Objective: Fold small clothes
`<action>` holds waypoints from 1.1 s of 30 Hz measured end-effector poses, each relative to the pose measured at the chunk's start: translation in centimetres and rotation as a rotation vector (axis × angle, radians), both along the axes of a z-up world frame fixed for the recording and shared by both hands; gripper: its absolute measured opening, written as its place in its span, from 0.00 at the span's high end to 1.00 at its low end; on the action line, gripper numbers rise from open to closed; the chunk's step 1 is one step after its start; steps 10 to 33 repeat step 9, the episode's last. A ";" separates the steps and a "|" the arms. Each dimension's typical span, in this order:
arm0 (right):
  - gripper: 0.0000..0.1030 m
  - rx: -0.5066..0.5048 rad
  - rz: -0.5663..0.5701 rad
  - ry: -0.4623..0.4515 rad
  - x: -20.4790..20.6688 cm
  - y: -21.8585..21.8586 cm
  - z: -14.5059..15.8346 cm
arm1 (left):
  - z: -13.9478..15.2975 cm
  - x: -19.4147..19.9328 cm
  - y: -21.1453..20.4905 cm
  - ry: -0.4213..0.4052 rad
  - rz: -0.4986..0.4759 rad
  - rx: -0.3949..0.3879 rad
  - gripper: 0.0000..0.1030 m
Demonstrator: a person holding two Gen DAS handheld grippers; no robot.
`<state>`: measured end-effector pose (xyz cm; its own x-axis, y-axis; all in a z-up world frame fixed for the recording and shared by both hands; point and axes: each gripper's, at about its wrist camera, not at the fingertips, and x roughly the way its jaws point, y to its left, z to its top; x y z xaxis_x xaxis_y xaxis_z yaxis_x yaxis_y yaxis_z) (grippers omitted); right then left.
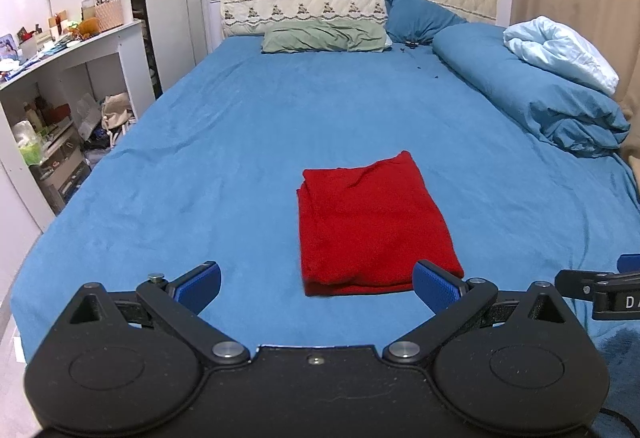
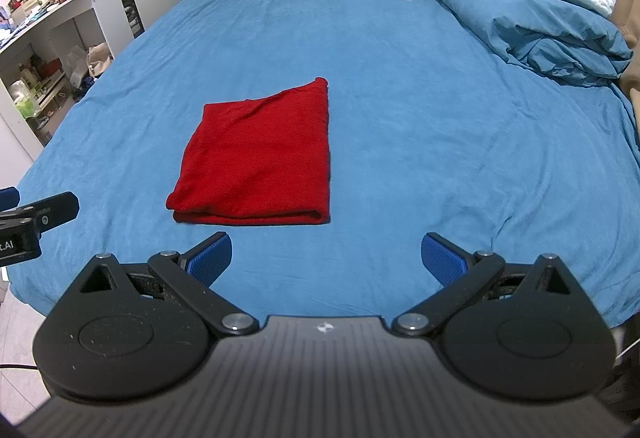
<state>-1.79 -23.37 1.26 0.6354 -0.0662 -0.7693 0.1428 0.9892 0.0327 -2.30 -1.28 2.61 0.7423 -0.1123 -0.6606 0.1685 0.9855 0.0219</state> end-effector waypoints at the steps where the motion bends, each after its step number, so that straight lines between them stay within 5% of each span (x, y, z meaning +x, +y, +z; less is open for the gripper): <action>1: 0.00 0.001 0.000 0.000 0.0 0.0 0.0 | 0.0 0.0 0.0 -0.002 0.000 0.002 0.00; 33: 0.00 0.002 0.000 0.000 0.0 0.0 0.0 | -0.1 0.1 0.1 -0.009 -0.008 0.002 0.00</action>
